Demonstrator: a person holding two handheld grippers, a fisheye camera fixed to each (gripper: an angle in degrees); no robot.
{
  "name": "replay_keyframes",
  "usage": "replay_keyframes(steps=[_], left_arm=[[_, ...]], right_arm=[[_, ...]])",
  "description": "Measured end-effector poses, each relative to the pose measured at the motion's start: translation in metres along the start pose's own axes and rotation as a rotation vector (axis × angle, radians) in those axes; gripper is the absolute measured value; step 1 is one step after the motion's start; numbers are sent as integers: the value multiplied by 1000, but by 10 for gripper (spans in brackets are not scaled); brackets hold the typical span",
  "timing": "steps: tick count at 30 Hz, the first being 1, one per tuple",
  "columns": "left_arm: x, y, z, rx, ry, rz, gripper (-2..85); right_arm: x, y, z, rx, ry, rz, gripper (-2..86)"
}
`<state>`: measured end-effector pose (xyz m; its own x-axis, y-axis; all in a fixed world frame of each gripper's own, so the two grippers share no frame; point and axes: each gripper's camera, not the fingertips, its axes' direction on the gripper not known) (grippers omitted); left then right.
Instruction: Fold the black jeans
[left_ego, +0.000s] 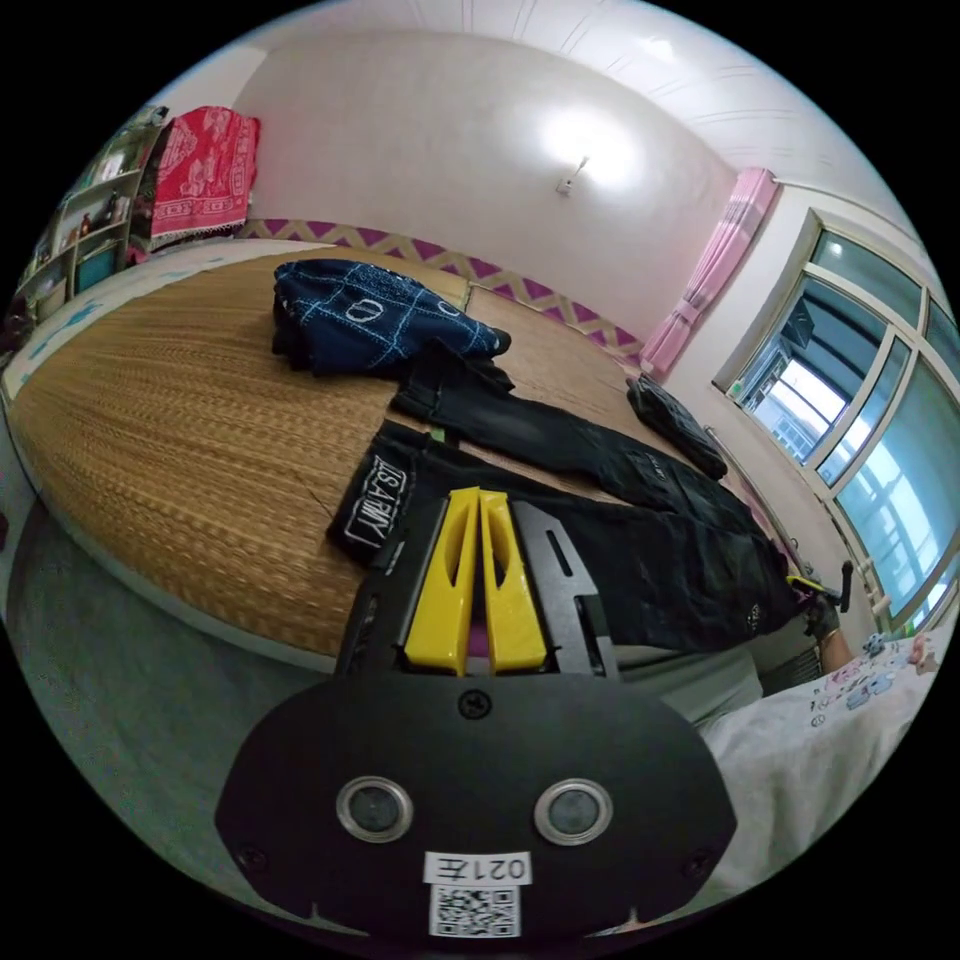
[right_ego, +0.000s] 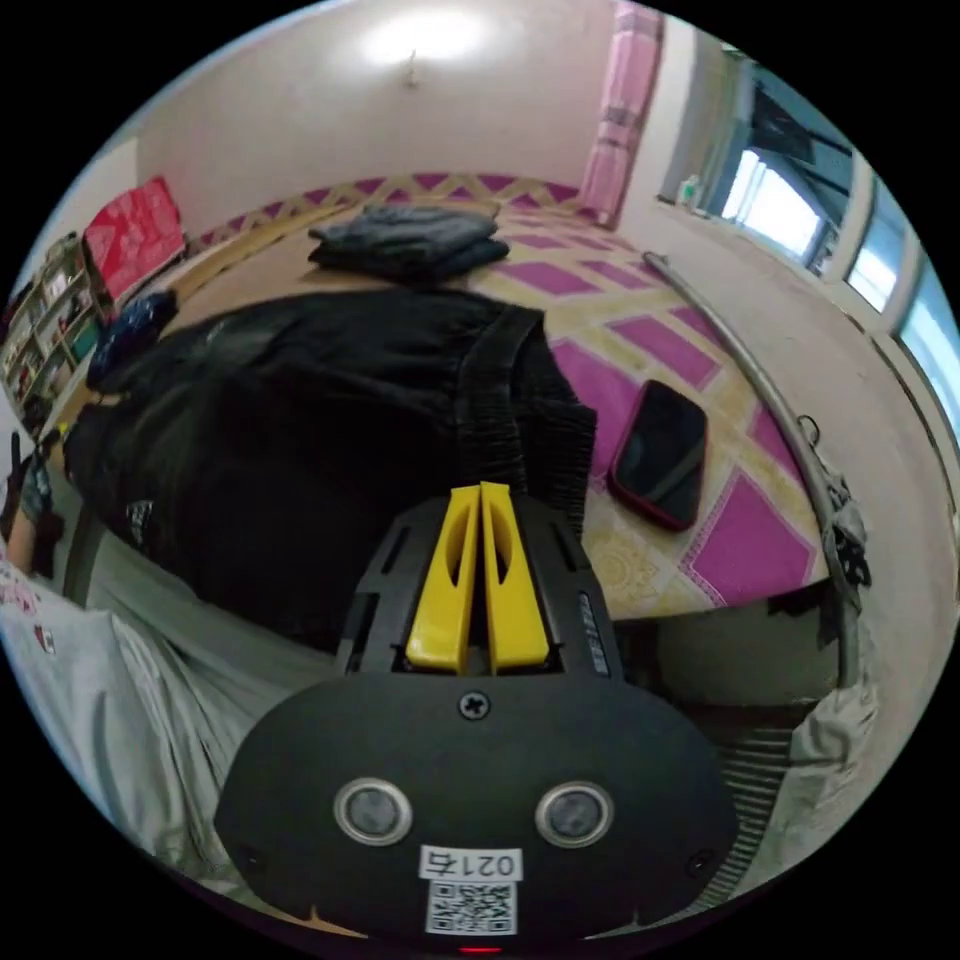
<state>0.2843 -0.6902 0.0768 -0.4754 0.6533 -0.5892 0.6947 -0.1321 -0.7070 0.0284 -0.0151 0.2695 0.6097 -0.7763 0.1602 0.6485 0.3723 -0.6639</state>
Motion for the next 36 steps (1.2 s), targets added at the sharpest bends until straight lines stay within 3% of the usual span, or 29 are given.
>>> replay_keyframes(steps=[2, 3, 6, 11, 16, 21, 26, 30, 33, 36], left_arm=[[4, 8, -4, -1, 12, 3, -9], [8, 13, -5, -6, 4, 11, -9], [16, 24, -9, -18, -20, 42, -8], [8, 50, -29, 41, 39, -66, 14], [-22, 77, -39, 47, 141, -248, 68], [-43, 95, -33, 41, 202, -393, 78], [-51, 104, -31, 29, 202, -464, 80], [-53, 111, -35, 13, 226, -470, 79], [-54, 114, -34, 10, 239, -475, 75], [-57, 113, -35, 14, 259, -487, 76]], right_arm=[[12, 9, -7, 66, -14, 70, -7], [21, 13, 6, -11, -11, 109, -6], [38, 26, -6, 2, -51, 145, -3], [67, 71, -62, 186, -151, 342, 38], [116, 149, -65, 215, -408, 652, 86], [138, 185, -38, 228, -644, 806, 91], [144, 190, -21, 273, -844, 844, 77], [143, 190, -46, 340, -776, 793, 48], [139, 179, -38, 238, -712, 743, 55], [140, 177, -32, 255, -789, 749, 55]])
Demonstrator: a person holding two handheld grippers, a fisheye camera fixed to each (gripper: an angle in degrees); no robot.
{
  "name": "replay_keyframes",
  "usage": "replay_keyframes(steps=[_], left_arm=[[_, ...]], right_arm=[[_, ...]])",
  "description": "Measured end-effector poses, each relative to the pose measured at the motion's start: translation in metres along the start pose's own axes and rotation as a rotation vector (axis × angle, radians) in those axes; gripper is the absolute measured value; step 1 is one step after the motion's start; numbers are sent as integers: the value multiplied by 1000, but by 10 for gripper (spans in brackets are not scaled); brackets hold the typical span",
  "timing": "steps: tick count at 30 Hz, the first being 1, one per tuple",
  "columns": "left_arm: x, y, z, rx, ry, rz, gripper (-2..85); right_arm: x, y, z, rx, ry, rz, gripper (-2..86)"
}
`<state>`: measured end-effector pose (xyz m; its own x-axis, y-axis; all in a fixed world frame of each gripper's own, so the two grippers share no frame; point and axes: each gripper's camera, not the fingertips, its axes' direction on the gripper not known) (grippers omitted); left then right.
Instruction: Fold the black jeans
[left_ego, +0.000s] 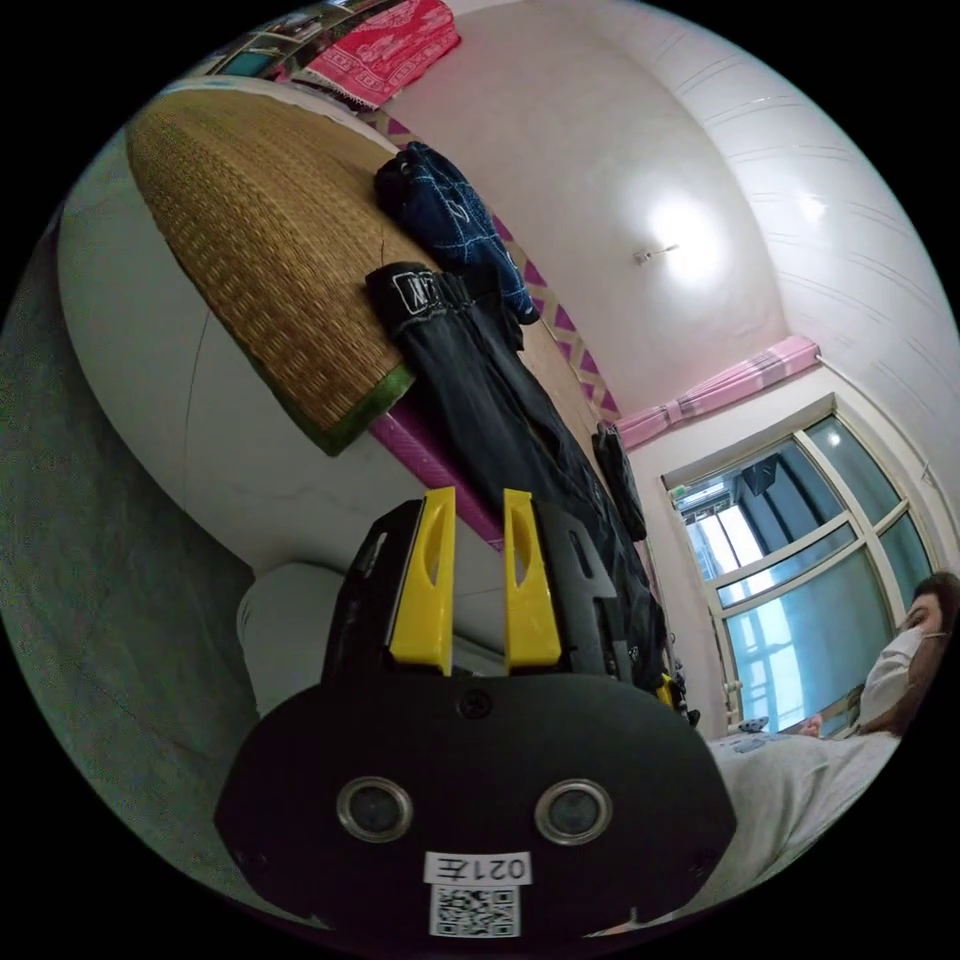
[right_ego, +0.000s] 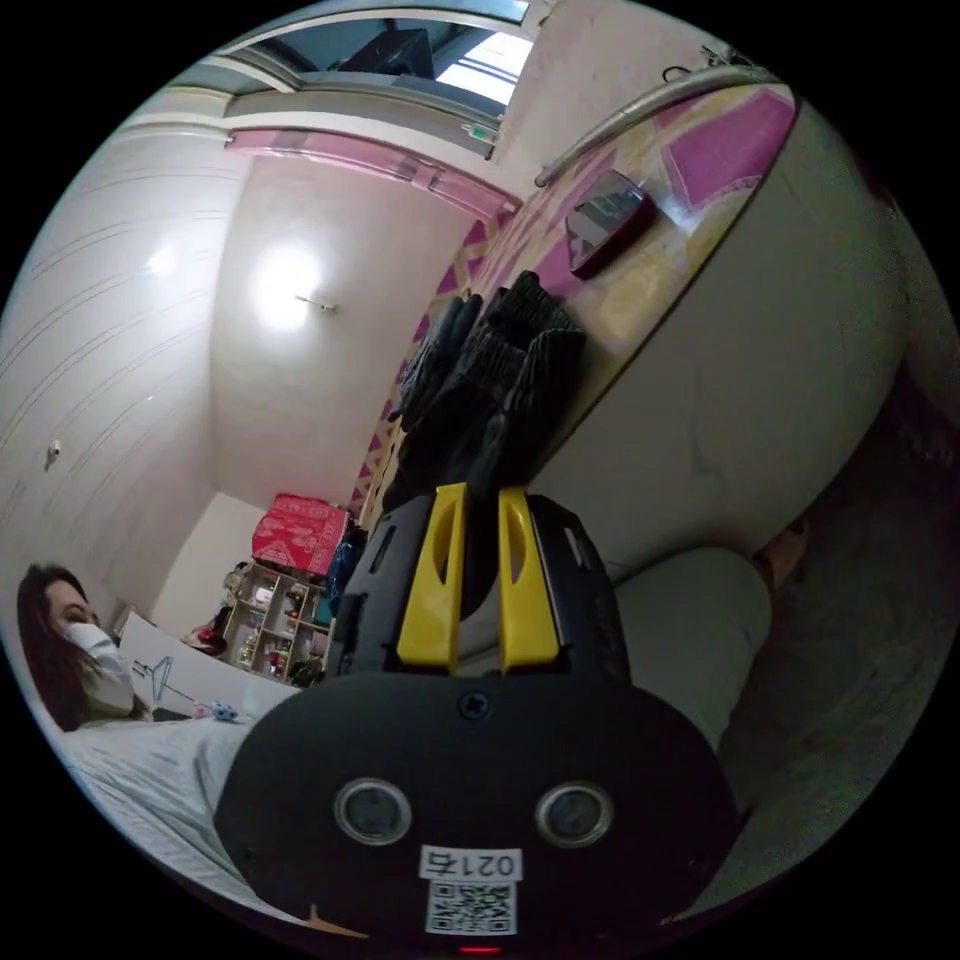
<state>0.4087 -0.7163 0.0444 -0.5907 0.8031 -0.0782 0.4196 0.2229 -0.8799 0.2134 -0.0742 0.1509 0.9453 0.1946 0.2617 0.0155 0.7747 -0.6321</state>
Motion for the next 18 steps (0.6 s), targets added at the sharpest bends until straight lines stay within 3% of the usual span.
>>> replay_keyframes(steps=[6, 14, 18], left_arm=[[2, -7, -1, 20, 79, 14, 79], [-3, -22, 2, 46, 20, -26, 75], [-3, -36, 7, 56, 15, -9, 33]], right_arm=[[5, -6, 2, 3, -43, 18, 56], [11, -12, 3, 2, -52, 35, 54], [14, -15, 7, -4, -53, 47, 37]])
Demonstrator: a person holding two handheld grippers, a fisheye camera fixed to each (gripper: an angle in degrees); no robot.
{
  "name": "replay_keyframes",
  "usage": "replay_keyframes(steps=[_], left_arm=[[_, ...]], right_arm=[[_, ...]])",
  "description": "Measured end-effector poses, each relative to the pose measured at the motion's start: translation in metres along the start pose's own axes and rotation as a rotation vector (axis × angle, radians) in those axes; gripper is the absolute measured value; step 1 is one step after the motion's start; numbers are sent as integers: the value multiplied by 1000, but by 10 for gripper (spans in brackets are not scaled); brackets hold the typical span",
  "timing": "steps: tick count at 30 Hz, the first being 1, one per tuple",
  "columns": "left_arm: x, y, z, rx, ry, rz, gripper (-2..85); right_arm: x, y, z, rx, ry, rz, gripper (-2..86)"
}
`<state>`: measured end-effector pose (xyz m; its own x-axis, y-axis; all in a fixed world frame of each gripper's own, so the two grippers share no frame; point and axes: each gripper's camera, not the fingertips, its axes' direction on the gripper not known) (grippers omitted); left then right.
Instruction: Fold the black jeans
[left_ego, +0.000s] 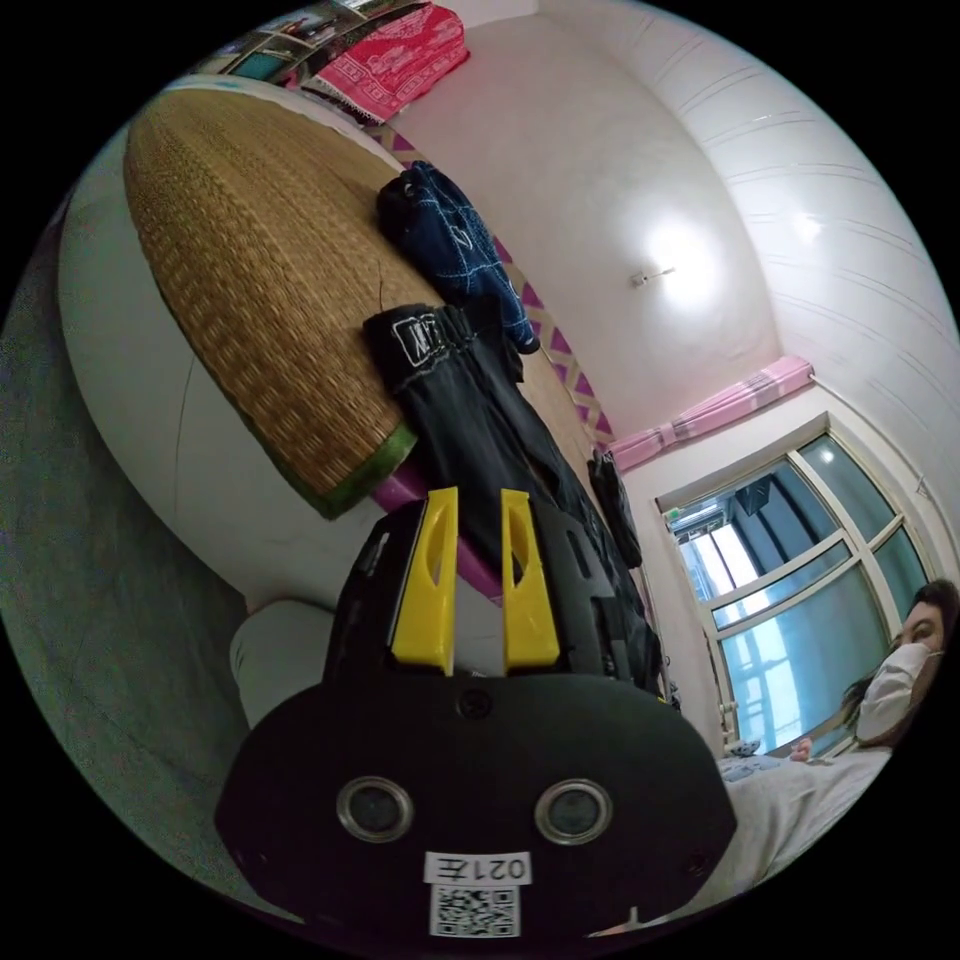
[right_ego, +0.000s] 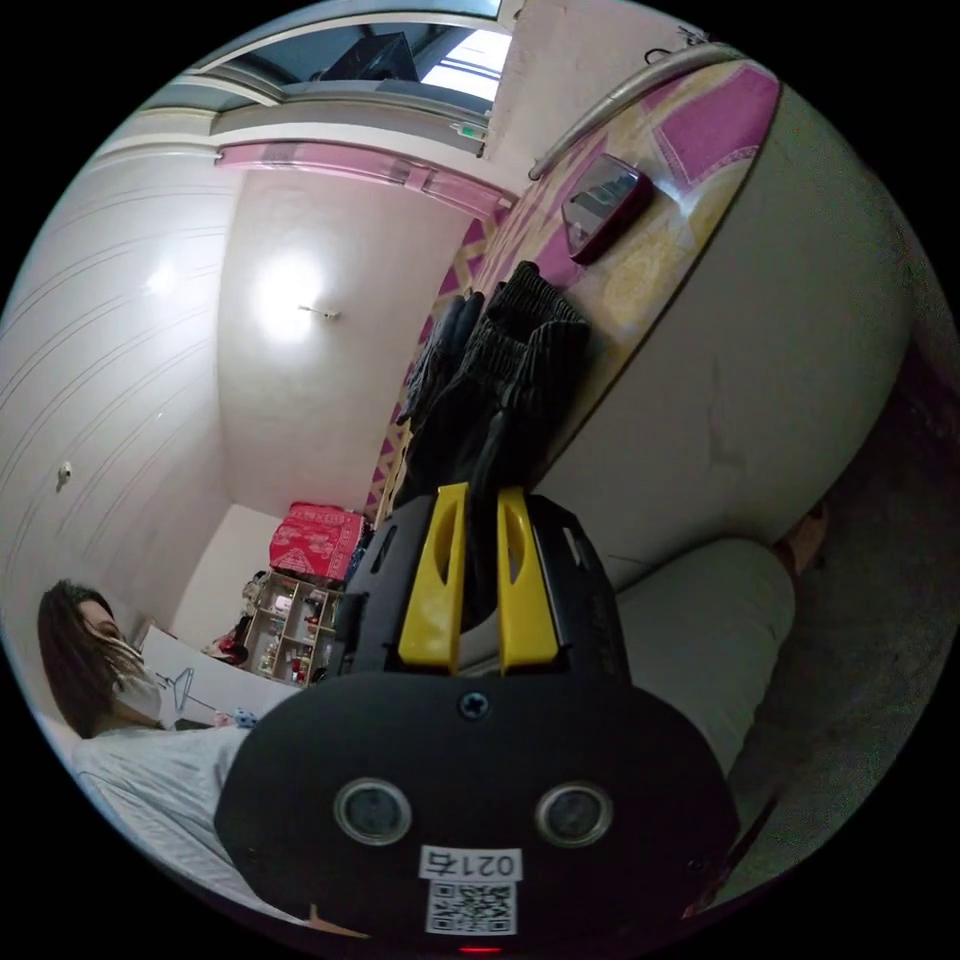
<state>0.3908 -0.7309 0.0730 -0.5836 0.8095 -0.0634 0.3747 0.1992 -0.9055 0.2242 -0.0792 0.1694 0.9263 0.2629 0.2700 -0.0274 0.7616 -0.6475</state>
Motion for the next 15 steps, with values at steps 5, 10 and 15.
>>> replay_keyframes(steps=[5, 10, 15], left_arm=[[4, -18, 2, -23, 23, 23, -7], [39, -66, -24, 65, 26, 135, -7], [50, -95, 7, -187, -136, 82, 52]], right_arm=[[-6, -10, -1, -11, -34, 18, 13], [-43, -56, 0, -34, -194, -14, 8], [-84, -100, 30, -122, -136, -107, 7]])
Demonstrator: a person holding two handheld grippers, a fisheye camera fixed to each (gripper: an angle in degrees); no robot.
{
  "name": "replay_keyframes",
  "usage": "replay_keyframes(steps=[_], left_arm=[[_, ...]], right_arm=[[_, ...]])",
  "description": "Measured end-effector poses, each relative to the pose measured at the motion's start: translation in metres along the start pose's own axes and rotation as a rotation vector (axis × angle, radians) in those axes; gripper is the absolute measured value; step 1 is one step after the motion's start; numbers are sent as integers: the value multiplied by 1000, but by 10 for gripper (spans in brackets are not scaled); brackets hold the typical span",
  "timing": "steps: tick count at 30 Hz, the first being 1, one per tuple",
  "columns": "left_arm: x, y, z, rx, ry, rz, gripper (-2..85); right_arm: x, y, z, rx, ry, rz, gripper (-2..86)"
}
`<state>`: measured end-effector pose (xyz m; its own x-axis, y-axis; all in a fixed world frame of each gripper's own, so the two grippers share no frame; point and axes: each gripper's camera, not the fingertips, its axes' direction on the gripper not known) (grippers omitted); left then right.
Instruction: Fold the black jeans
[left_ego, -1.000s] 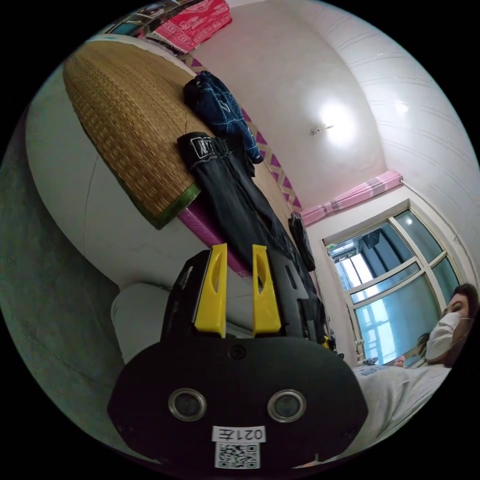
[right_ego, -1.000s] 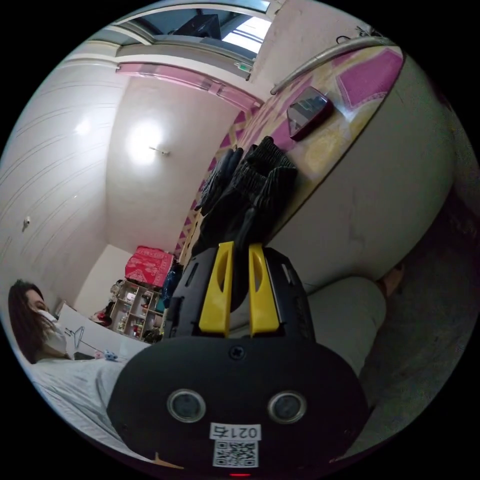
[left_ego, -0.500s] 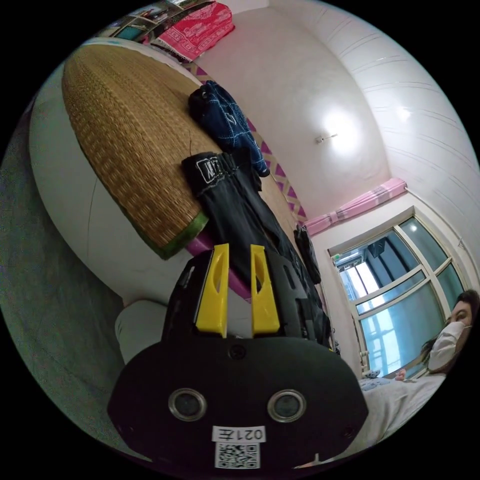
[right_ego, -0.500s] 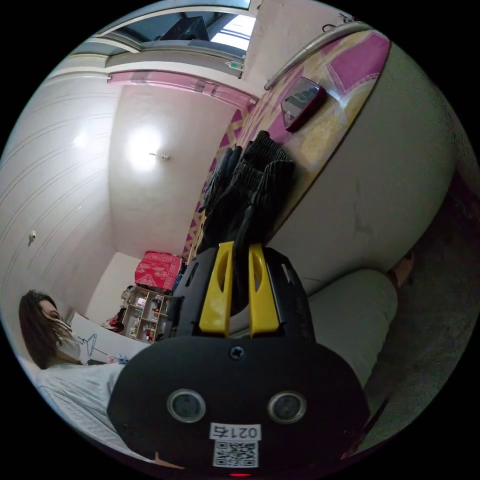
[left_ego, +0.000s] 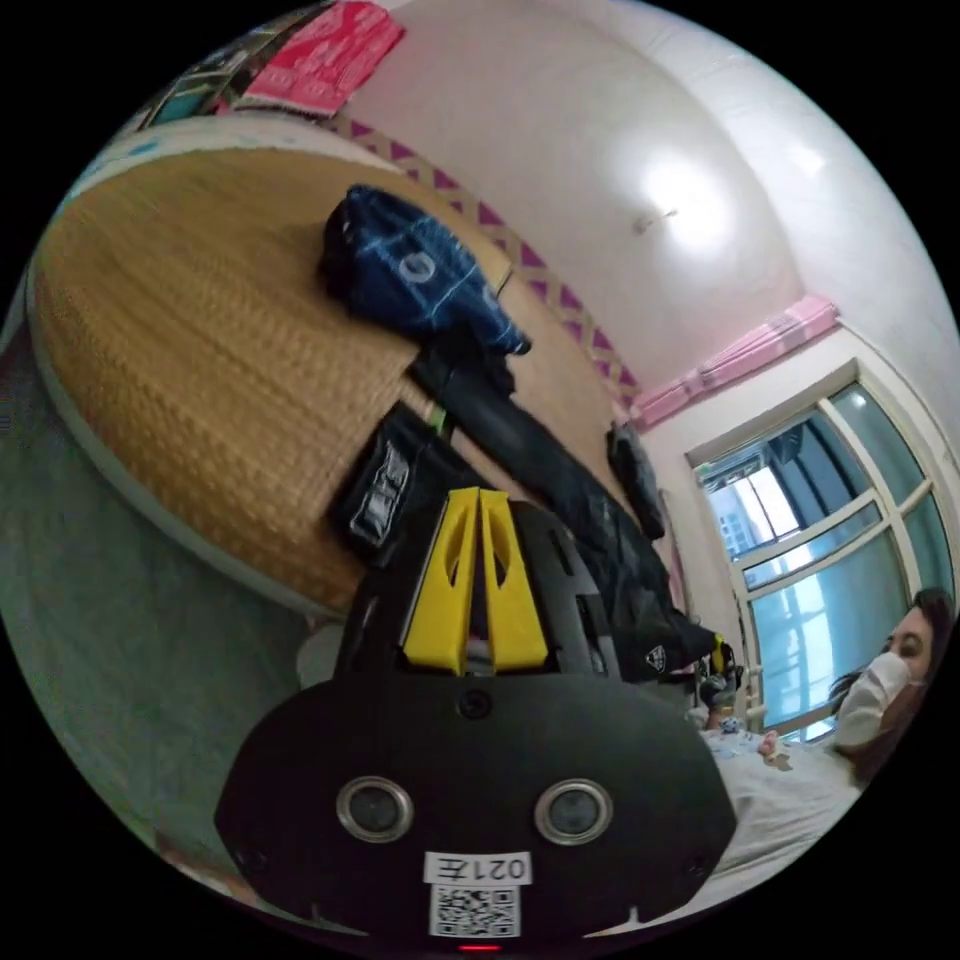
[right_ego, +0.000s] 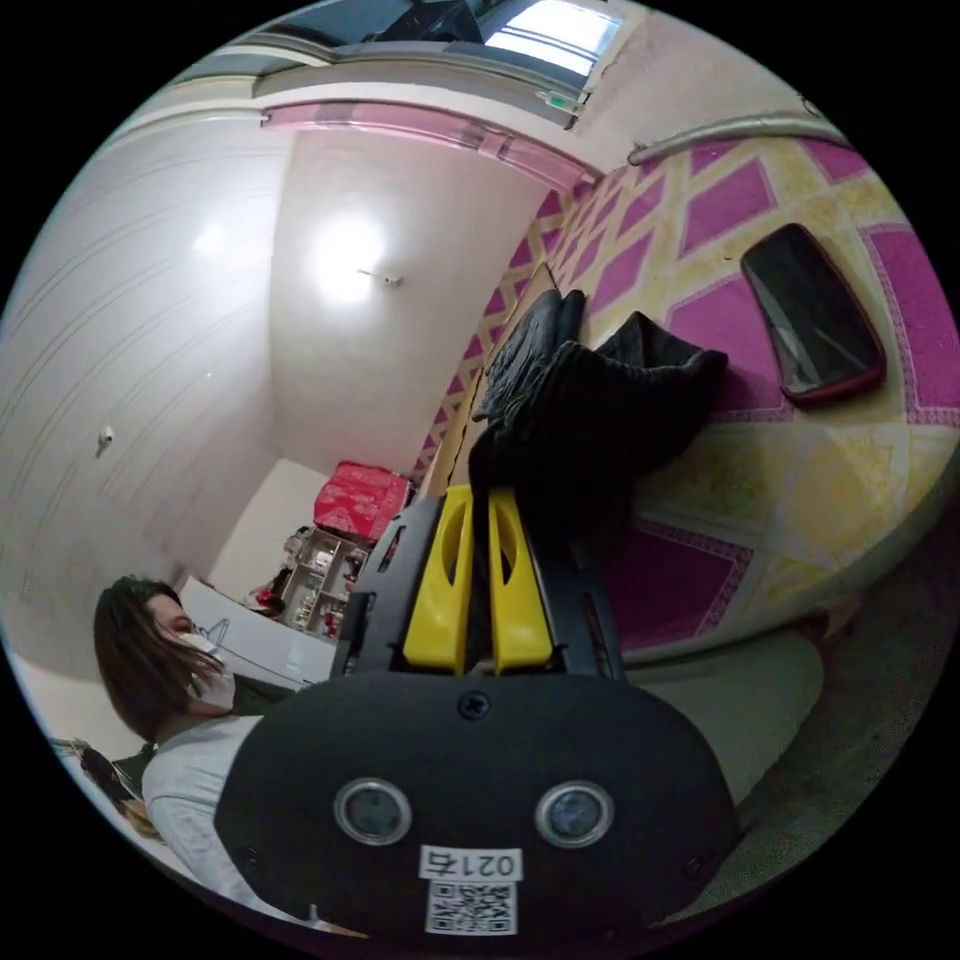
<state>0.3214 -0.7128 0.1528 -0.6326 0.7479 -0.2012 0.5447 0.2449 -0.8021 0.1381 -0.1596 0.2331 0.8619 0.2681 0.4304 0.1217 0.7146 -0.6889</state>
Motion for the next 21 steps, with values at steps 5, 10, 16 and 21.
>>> replay_keyframes(steps=[5, 10, 16, 21], left_arm=[[-19, 40, 26, -38, 48, -158, 104], [-29, 44, 27, 100, 101, -219, 97], [-29, 30, 31, 126, 88, -222, 87], [-31, 8, 48, 62, 120, -211, 2]], right_arm=[[16, 4, 11, 34, -44, 40, 7], [37, 6, 23, 67, -119, 80, 7], [43, 3, 38, 70, -113, 72, 7], [53, 2, 53, 75, -136, 88, 7]])
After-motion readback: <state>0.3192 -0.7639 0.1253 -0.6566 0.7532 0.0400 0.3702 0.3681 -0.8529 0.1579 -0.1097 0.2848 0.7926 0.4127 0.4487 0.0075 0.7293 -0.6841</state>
